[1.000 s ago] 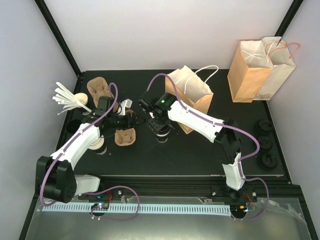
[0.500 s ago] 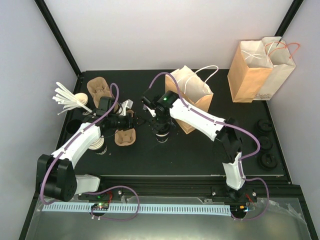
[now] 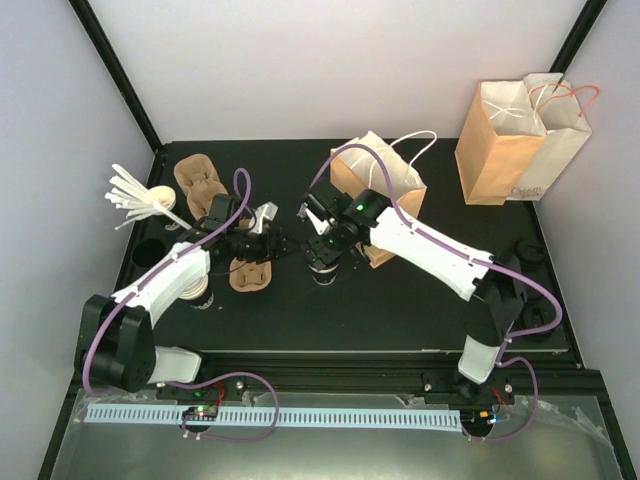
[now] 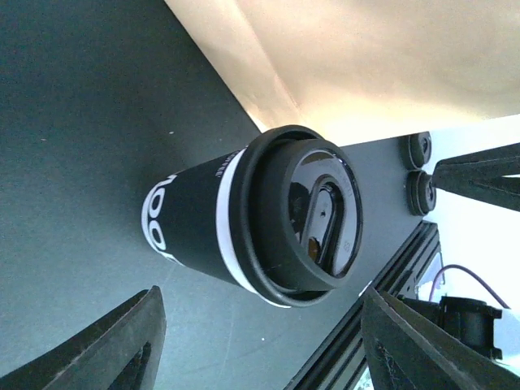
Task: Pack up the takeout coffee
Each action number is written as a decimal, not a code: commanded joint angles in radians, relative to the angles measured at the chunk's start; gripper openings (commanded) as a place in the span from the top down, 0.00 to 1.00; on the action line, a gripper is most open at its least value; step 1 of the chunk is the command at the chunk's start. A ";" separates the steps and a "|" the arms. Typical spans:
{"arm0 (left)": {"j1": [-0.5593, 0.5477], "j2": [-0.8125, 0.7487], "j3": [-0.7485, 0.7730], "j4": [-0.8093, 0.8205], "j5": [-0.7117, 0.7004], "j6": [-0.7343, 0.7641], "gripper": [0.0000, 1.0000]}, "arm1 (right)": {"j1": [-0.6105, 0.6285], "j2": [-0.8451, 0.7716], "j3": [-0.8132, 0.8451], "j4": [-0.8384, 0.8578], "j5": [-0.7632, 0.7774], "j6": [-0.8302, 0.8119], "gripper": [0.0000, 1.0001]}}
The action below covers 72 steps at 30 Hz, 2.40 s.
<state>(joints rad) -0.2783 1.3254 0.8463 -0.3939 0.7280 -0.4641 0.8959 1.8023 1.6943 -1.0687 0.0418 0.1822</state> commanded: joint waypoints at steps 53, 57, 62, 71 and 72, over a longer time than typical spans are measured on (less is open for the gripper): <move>-0.016 0.146 -0.041 0.214 0.106 -0.119 0.58 | -0.027 -0.001 -0.151 0.178 -0.044 0.039 0.21; -0.015 0.146 -0.038 0.216 0.111 -0.121 0.57 | -0.027 -0.031 -0.171 0.206 -0.042 0.051 0.20; -0.015 0.143 -0.032 0.215 0.111 -0.121 0.53 | -0.026 -0.052 -0.192 0.226 -0.037 0.056 0.20; -0.016 0.143 -0.030 0.213 0.112 -0.121 0.51 | -0.027 -0.067 -0.213 0.276 -0.040 0.067 0.20; -0.016 0.143 -0.031 0.213 0.113 -0.121 0.51 | -0.027 -0.069 -0.217 0.279 -0.032 0.070 0.20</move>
<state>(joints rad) -0.2958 1.4666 0.8093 -0.2077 0.8158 -0.5854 0.8639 1.7695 1.4918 -0.8333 -0.0067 0.2375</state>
